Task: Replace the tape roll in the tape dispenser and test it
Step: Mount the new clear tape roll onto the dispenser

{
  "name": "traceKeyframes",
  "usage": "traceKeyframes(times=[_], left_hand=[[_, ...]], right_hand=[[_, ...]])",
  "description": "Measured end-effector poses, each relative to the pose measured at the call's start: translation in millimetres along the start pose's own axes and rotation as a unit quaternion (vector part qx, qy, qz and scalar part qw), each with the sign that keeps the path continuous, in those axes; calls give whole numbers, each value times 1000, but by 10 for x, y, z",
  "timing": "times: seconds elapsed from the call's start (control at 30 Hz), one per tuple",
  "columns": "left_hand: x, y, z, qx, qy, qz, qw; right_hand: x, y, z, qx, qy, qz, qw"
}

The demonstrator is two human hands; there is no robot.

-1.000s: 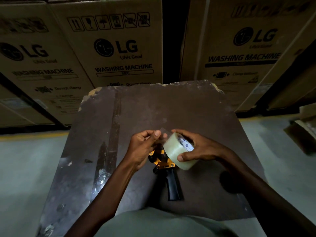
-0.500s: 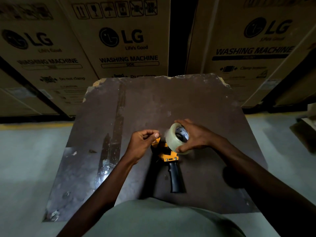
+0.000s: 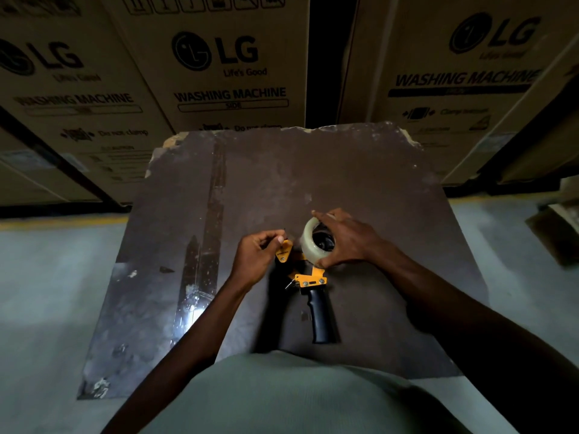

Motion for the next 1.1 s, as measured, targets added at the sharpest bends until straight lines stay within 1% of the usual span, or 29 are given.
traceKeyframes(times=[0.23, 0.33, 0.47, 0.53, 0.67, 0.77, 0.9, 1.1], left_hand=[[-107, -121, 62, -37, -11, 14, 999], [-161, -185, 89, -79, -30, 41, 996], [-177, -264, 154, -125, -26, 86, 988], [-166, -275, 174, -152, -47, 103, 982], [-129, -278, 169, -130, -54, 115, 983], [-119, -301, 206, -162, -48, 126, 978], [-106, -328, 258, -161, -40, 124, 978], [-180, -303, 330, -214, -58, 146, 964]], right_hand=[[-13, -104, 22, 15, -11, 13, 1000], [-47, -116, 37, 26, -10, 12, 1000], [-61, -128, 85, 33, 0, 12, 999], [-76, -146, 96, 31, -1, 11, 999], [-96, -199, 101, 29, -4, 2, 1000], [-91, -227, 102, 32, -6, -1, 999], [-89, -278, 72, 15, -17, 9, 1000], [-89, -328, 99, 37, -9, -3, 999]])
Point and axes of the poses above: each hand's wrist, its own x-axis away from the middle knuckle, its own y-axis out of the back of the hand, z = x × y, the point moved 2 cm from there along -x, towards the middle knuckle, and after that the axes turned 9 degrees about -z, right-handed, at the moved point
